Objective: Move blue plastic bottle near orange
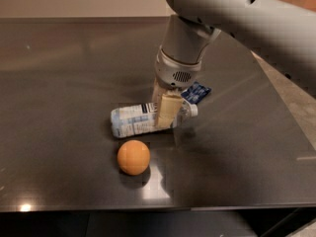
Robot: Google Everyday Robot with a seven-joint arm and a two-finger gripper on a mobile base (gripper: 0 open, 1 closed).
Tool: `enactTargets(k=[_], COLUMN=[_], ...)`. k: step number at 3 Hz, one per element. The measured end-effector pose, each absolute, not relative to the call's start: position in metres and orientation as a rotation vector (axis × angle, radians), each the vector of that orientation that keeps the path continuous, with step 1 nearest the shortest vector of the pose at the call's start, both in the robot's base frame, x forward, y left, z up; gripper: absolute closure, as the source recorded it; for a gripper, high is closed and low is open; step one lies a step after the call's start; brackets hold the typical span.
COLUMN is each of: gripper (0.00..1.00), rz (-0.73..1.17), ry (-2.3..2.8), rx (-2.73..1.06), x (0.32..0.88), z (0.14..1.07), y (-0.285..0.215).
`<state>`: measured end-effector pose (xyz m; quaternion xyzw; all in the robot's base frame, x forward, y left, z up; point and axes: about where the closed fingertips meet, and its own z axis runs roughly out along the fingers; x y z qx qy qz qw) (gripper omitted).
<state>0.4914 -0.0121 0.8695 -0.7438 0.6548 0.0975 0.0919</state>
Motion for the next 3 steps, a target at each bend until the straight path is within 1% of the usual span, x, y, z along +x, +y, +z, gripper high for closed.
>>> enactTargets(k=[1, 3], gripper=[0.82, 0.35], rz=[0.285, 0.282], ry=[1.93, 1.917], rx=[-2.236, -2.235], x=[0.4819, 0.4783], z=[0.8635, 0.8611], y=[-0.0141, -0.0159])
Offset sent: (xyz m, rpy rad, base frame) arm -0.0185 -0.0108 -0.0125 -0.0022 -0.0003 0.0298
